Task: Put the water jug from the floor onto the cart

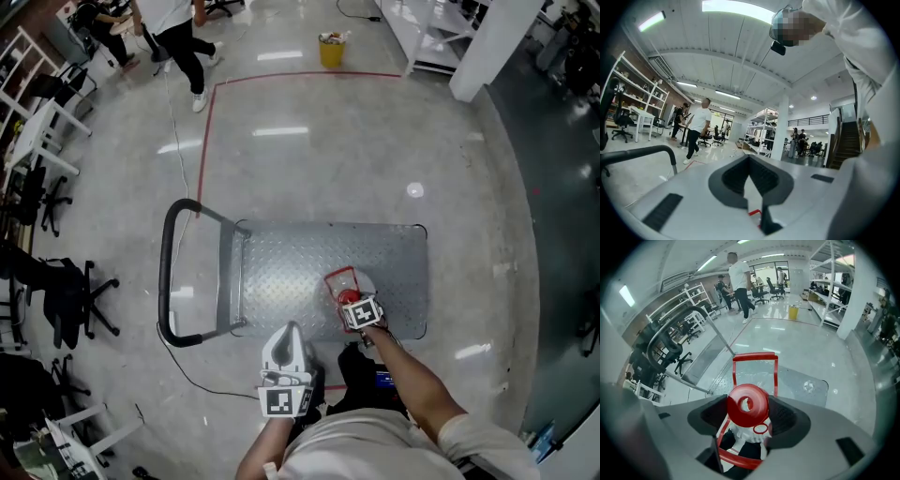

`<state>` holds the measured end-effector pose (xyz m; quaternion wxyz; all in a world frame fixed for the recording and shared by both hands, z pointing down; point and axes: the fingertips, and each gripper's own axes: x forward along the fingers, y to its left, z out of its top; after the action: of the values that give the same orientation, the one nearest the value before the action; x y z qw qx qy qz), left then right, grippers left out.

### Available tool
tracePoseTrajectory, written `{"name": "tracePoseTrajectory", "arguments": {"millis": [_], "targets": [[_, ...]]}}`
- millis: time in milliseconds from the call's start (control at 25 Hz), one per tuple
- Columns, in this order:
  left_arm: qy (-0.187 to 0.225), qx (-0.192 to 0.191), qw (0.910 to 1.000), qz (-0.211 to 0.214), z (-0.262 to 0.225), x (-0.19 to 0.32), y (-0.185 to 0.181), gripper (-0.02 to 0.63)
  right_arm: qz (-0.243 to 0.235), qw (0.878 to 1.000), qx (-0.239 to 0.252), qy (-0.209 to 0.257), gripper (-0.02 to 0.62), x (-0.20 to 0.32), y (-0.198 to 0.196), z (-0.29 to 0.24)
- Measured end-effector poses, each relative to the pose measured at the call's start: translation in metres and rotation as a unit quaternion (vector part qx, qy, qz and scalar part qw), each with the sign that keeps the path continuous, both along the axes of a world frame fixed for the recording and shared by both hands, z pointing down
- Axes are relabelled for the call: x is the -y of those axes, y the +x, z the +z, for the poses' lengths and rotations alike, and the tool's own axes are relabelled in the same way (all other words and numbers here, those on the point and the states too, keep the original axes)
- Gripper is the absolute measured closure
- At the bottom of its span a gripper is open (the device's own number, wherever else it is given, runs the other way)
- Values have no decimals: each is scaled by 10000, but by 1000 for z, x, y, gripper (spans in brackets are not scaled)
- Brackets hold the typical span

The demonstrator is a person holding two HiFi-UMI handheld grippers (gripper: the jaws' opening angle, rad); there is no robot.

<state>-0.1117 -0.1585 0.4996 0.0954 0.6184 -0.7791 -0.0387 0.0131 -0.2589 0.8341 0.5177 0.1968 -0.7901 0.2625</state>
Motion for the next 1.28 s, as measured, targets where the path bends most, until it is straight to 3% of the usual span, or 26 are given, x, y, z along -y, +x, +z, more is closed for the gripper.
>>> {"name": "tracePoseTrajectory", "arguments": {"millis": [320,440,520,640,760,840,880,960,1280], "targets": [[84,25,10000,37,-5,-3,-5,603,-145,9997,-168,-50,318,-14,13,6],[160,46,9998,67,-10,-6,-5,603,-297,9994,107,154,318,-11,5,-19],[240,67,9997,76,-17,-7,-2,603,-195,9963,631,553,328,-3,3,-60],[406,87,9991,105,-30,-11,-1,603,368,9709,1600,1741,544,15,13,-155],[542,146,9982,209,-45,-15,3,603,741,9226,2572,2779,583,11,31,-255],[603,162,9976,297,-54,-18,10,603,787,8869,3207,3230,583,-5,41,-309],[627,150,9973,339,-57,-20,14,603,781,8753,3386,3364,583,-13,46,-327],[657,114,9969,417,-61,-22,22,603,785,8645,3547,3474,583,-28,52,-345],[757,170,9948,664,-71,-19,43,603,630,8538,3682,3625,583,-48,52,-357]]}}
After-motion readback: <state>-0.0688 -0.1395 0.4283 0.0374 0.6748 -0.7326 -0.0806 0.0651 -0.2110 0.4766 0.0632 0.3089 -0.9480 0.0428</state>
